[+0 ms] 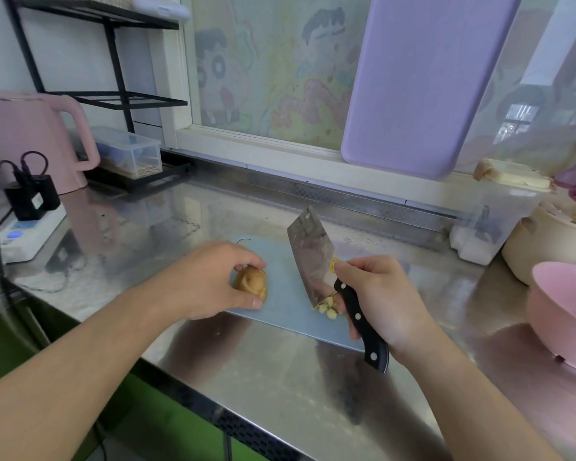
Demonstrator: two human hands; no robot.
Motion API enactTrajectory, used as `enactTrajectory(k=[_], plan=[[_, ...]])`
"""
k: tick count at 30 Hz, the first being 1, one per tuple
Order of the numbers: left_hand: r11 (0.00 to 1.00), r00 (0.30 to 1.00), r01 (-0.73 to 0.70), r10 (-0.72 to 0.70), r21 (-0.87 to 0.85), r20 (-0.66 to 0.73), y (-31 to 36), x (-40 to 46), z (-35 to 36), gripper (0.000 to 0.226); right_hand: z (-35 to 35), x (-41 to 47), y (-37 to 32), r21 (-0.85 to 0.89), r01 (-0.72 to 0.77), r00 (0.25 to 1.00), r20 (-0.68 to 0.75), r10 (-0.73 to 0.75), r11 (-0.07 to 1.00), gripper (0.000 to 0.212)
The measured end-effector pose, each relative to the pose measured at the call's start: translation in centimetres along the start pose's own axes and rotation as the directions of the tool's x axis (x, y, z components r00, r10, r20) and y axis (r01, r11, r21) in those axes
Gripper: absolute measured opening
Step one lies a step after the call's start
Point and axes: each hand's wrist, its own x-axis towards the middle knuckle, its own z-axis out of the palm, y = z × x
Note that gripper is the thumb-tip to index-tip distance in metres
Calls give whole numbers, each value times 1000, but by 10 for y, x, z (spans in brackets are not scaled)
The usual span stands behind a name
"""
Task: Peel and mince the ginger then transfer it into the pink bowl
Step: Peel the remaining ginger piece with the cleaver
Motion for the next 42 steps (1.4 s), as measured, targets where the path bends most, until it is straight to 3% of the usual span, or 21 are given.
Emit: enactTrajectory(k=[4,13,16,22,27,33,36,39,42], plan=[[994,996,-70,74,88,-44,1,-1,3,62,-1,-1,-1,2,-7,1000,-4,7,1000,50],[992,982,-114,105,-50,-159,16,8,19,56,-7,0,-4,58,8,999,-52,-5,998,53],[989,984,-136,129,-51,-123,19,12,36,58,-10,0,-4,65,10,998,-62,-6,998,54],[987,995,-85,76,-134,-69,2,5,36,68,-9,-1,-6,70,11,999,-54,-7,997,52],[983,999,39,-40,-182,-2,-17,2,22,60,-8,-2,-6,40,16,999,-45,-14,999,51],[993,996,91,-91,-72,-7,-18,10,9,62,-7,-2,-6,27,-1,999,-45,2,1000,48],[998,998,34,-36,-56,-45,-13,10,15,61,-6,-2,-6,26,2,999,-39,-1,1000,49],[984,981,-133,114,-117,-155,2,7,28,44,-3,-3,-7,11,3,1000,-23,-3,1000,51],[953,956,-272,250,-134,-156,15,7,45,33,-3,-3,-7,-4,5,1000,-15,-5,1000,50]])
